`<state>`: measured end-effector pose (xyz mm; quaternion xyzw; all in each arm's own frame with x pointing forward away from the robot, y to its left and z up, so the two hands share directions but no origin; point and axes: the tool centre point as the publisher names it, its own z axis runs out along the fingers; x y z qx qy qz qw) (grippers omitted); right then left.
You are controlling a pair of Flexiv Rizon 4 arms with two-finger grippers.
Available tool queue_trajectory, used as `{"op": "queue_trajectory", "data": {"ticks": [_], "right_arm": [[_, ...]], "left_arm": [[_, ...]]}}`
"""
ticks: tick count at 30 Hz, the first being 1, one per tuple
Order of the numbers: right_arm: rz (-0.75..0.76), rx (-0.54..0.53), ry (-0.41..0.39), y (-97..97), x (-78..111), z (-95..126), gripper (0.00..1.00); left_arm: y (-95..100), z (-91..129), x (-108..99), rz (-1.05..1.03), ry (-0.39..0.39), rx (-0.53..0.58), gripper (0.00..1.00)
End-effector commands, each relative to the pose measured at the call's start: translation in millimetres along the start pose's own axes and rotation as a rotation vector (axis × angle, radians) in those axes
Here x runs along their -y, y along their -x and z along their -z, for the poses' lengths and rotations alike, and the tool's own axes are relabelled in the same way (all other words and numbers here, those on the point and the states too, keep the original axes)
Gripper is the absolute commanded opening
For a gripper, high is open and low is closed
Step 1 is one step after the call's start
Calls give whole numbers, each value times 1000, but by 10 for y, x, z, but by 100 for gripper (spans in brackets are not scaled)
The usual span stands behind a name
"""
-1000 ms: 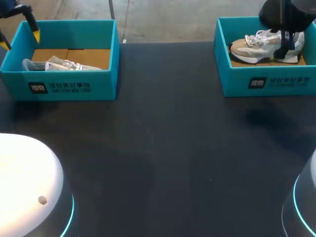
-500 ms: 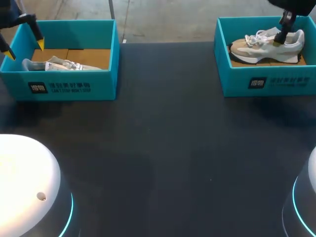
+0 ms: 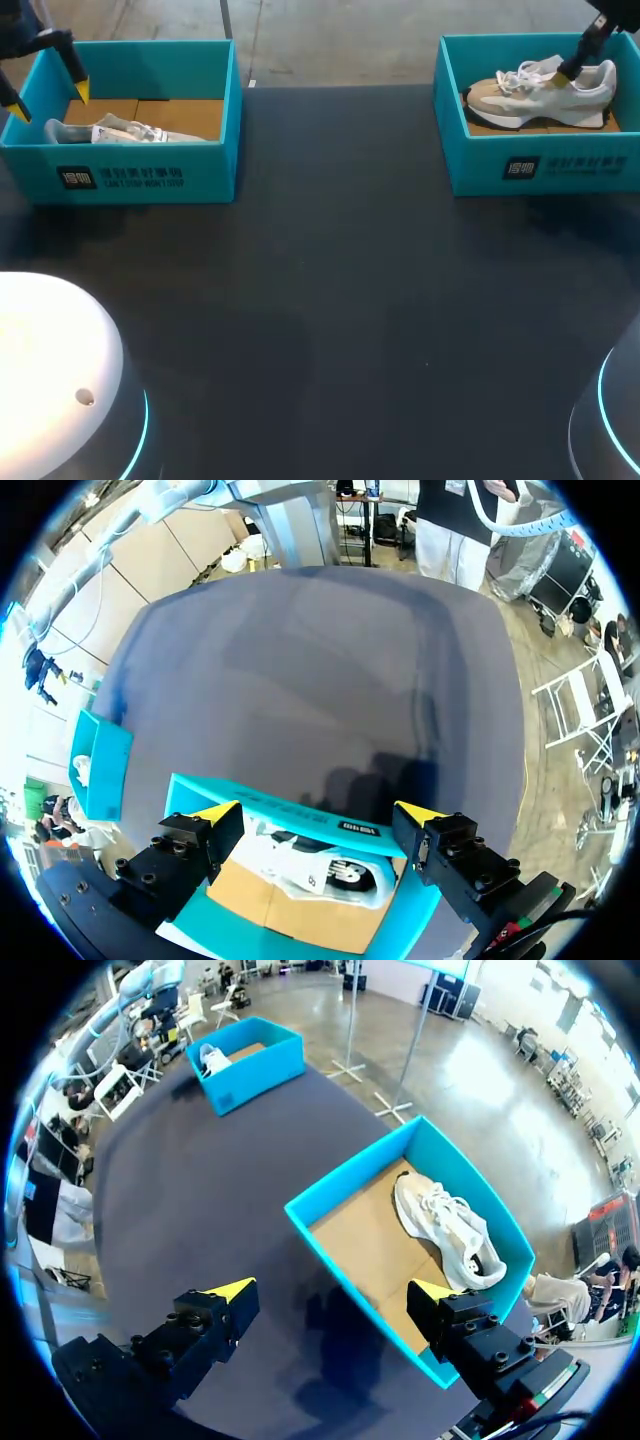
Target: Take the shoe out of the shoebox, open the shoe tongue, remove and reinsert the insole, then place the shoe into the shoebox
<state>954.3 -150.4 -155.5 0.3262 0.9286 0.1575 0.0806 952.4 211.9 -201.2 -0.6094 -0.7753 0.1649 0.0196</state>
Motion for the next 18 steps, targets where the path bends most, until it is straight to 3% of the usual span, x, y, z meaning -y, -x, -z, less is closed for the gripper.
{"op": "queue_trajectory", "data": {"ticks": [1,6,12,18], "right_arm": [[1,1,0,-2,1,-3,100],[1,1,0,-2,1,-3,100],[-387,99,-3,263,-212,-56,100],[-684,190,-16,555,-255,-109,100]], "left_arm": [[-4,-5,7,0,3,0,100],[-4,-5,7,0,3,0,100],[-4,-5,7,0,3,0,100],[-4,-5,7,0,3,0,100]]}}
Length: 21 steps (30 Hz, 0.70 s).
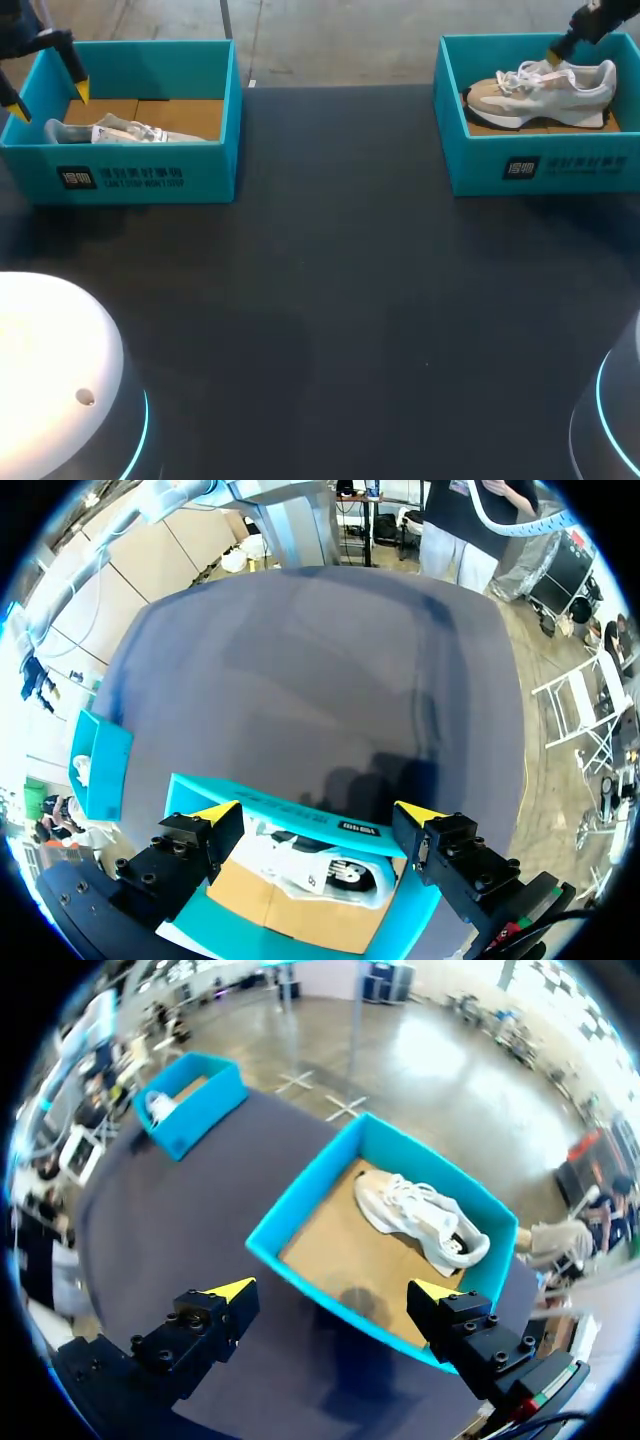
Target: Take the shoe out of the shoebox, open the shoe tongue, remove and reinsert the insole, then place the shoe into the shoebox
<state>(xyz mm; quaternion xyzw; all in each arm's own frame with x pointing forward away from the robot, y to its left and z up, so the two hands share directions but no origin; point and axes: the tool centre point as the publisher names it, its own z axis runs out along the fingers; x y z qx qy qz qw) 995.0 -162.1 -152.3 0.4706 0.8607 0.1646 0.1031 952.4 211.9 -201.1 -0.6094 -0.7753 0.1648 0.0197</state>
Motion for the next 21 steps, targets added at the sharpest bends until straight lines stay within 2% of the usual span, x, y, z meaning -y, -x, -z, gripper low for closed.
{"op": "queue_trajectory", "data": {"ticks": [1,3,5,6,21], "right_arm": [[-409,117,-46,152,-141,-94,100],[-520,133,-69,222,-144,-133,100],[-697,169,-108,294,-114,-174,100],[-752,171,-93,314,-93,-180,100],[-772,167,-84,314,-110,-225,100]], "left_arm": [[-5,-6,7,0,3,0,100],[-5,-6,7,0,3,0,100],[-5,-6,7,0,3,0,100],[-5,-6,7,0,3,0,100],[-5,-6,7,0,3,0,100]]}}
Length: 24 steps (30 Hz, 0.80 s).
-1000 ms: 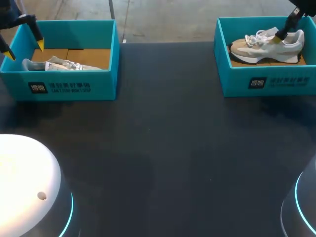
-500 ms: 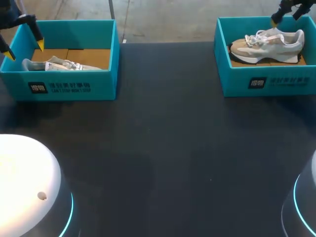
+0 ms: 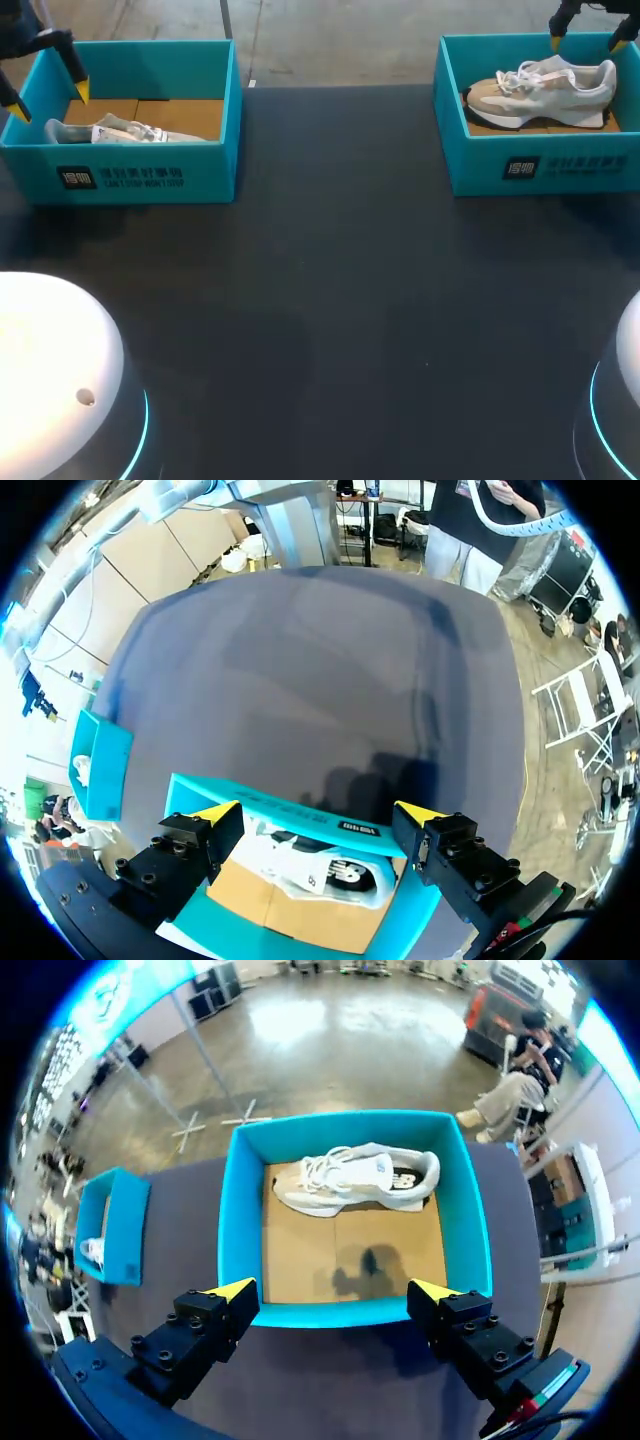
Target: Take the shoe out of the shoebox, open the shoe tongue, remove and reinsert the insole, then place the shoe into the shoebox
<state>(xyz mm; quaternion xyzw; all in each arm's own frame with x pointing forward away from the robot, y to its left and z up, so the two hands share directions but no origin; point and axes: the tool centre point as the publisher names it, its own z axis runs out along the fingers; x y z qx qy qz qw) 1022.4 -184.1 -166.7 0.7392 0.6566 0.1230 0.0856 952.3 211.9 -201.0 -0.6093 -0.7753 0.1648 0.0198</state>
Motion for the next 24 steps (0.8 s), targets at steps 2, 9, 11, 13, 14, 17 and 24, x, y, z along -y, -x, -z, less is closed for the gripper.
{"op": "queue_trajectory", "data": {"ticks": [2,9,11,13,14,17,24], "right_arm": [[-136,32,14,-82,-109,-142,100],[-145,26,43,-5,-326,-319,100],[-159,44,33,52,-375,-375,100],[-162,55,37,118,-431,-428,100],[-162,59,41,143,-455,-451,100],[-167,75,45,227,-529,-543,100],[-169,89,15,474,-688,-774,100]], "left_arm": [[-5,-7,6,0,3,0,100],[-5,-7,6,0,3,0,100],[-5,-7,6,0,3,0,100],[-5,-7,6,0,3,0,100],[-5,-7,6,0,3,0,100],[-5,-7,6,0,3,0,100],[-5,-7,6,0,3,0,100]]}}
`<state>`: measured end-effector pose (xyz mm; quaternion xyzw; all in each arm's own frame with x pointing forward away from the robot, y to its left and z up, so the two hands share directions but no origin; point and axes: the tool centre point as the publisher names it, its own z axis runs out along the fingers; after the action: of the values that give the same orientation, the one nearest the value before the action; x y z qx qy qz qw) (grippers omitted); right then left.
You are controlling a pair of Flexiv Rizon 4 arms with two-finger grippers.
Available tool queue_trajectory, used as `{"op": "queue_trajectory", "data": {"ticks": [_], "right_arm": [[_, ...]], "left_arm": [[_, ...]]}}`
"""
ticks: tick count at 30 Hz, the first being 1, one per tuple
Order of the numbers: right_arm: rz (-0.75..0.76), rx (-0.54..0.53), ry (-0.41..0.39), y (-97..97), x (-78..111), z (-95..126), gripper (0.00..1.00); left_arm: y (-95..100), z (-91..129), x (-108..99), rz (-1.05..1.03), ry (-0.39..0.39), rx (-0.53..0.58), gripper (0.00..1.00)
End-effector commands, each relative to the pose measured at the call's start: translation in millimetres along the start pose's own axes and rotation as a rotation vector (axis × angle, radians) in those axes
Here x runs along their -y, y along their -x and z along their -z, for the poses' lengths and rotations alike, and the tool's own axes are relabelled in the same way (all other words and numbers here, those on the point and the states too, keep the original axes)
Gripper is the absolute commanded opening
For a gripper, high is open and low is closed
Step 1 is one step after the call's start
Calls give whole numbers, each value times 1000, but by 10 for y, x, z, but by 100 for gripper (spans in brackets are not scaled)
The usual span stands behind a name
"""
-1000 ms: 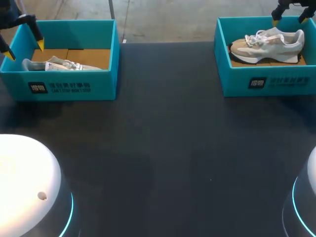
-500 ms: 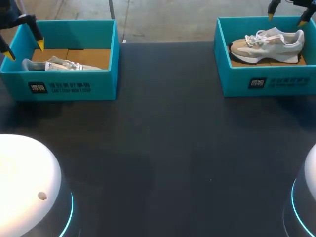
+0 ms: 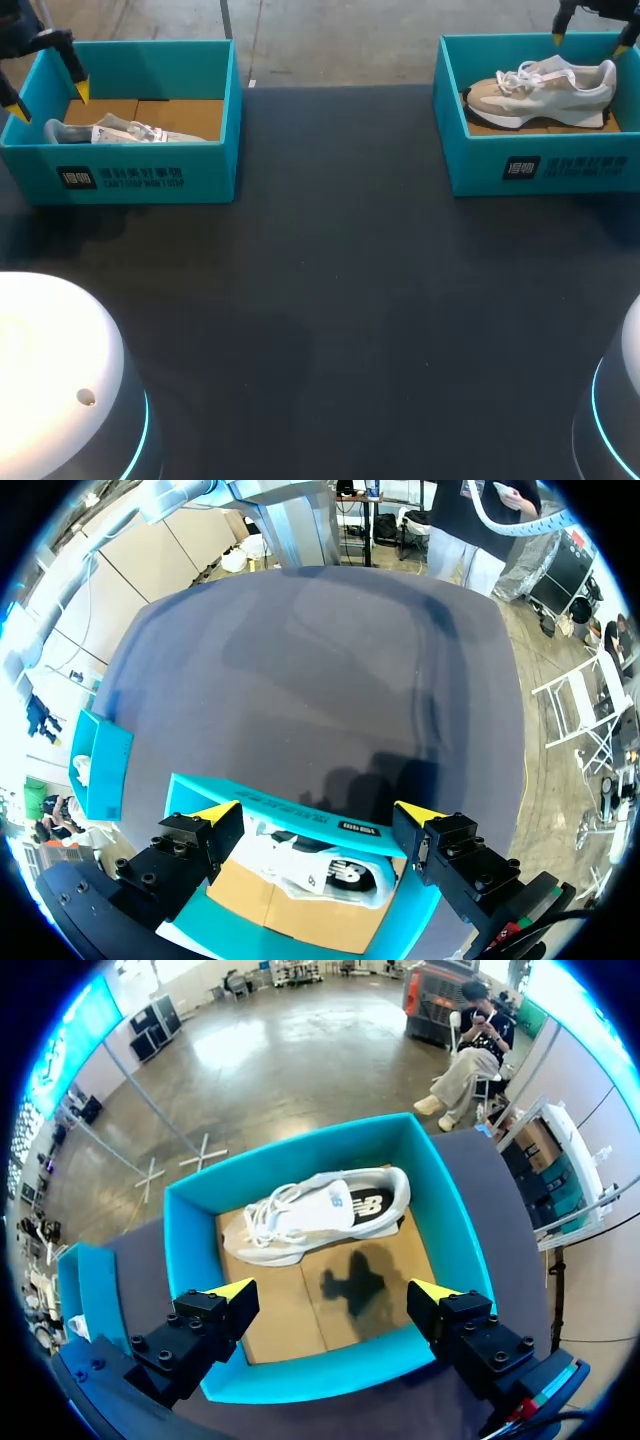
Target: Take the shoe out of the shoebox, open the shoe tongue, remove and reinsert the insole, then place the shoe into the shoebox
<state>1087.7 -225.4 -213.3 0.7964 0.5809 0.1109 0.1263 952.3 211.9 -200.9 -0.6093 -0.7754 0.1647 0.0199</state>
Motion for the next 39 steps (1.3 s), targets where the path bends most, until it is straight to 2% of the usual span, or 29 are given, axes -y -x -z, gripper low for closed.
{"op": "queue_trajectory", "data": {"ticks": [1,5,12,26,28,38,39], "right_arm": [[9,-20,-64,92,-183,-209,100],[32,27,-76,233,-283,-367,100],[42,77,-89,390,-388,-520,100],[39,82,-93,399,-393,-530,100],[27,72,-113,406,-450,-600,100],[30,103,-91,504,-678,-778,100],[31,107,-91,513,-690,-803,90]], "left_arm": [[-5,-8,5,-1,3,0,100],[-5,-8,5,-1,3,0,100],[-5,-8,5,-1,3,0,100],[-5,-8,5,-1,3,0,100],[-5,-8,5,-1,3,0,100],[-5,-8,5,-1,3,0,100],[-5,-8,5,-1,3,0,100]]}}
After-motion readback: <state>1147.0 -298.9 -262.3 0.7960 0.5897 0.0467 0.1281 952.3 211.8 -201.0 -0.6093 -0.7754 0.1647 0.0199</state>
